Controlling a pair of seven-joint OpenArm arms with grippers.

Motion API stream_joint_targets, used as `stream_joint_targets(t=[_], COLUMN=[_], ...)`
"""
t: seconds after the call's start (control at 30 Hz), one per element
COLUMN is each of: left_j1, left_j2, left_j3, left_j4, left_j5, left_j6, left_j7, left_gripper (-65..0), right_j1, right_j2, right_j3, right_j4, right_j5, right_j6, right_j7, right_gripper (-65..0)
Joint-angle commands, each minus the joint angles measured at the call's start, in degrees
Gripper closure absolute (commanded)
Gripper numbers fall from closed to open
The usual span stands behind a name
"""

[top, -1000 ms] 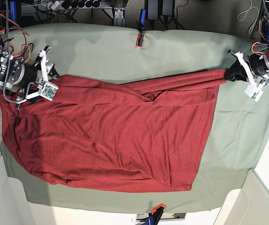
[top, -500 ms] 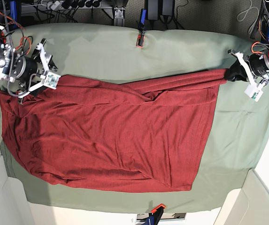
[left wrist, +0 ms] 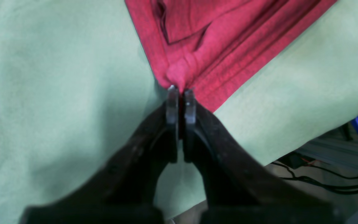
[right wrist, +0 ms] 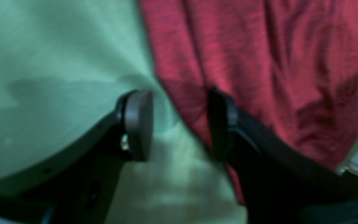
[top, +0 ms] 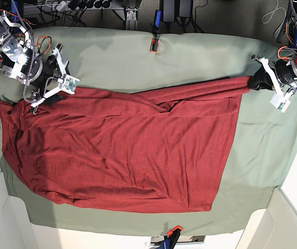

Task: Fold the T-shirt properly
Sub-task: 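Lift the right gripper with its corner and swing it outward, then lower the right gripper's corner back onto the shirt body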

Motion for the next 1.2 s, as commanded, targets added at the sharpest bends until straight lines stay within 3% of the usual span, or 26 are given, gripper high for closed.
stream_joint_targets(t=[0.0, 0.5, 0.57, 0.7, 0.9, 1.17], left_j1=[-0.4, -0.4, -0.4, -0.4, -0.3, -0.2], left_j2=[-1.2, -1.3, -1.3, -1.3, -3.0, -7.5], left_j3=[-0.6, -0.6, -0.6, -0.6, -0.7, -0.7], left_j4=[0.7, 0.6, 0.6, 0.7, 0.7, 0.7], left_j5=[-0.8, -0.7, -0.7, -0.8, -4.2, -9.4], left_j6=[-0.1, -0.1, -0.1, -0.1, -0.1, -0.1], left_j7=[-1.0, -1.0, -0.9, -0.9, 1.8, 5.7], left_gripper=[0.0, 0.0, 0.0, 0.0, 0.0, 0.0], right_j1=[1.3, 7.0, 7.0, 7.0, 6.6, 2.0], right_j2=[0.6, -6.7, -6.6, -6.6, -5.1, 0.0], right_j3=[0.4, 0.4, 0.4, 0.4, 0.4, 0.4], right_j4=[-0.2, -8.3, -8.3, -7.6, -1.4, 6.3], right_j5=[-1.2, -1.0, -1.0, -1.0, -1.0, -0.4], right_j6=[-1.0, -1.6, -1.6, -1.7, -5.2, -5.5], right_j7=[-0.9, -0.9, -0.9, -1.5, -7.6, -8.4], right_gripper=[-30.0, -29.8, -24.1, 0.0, 0.0, 0.0])
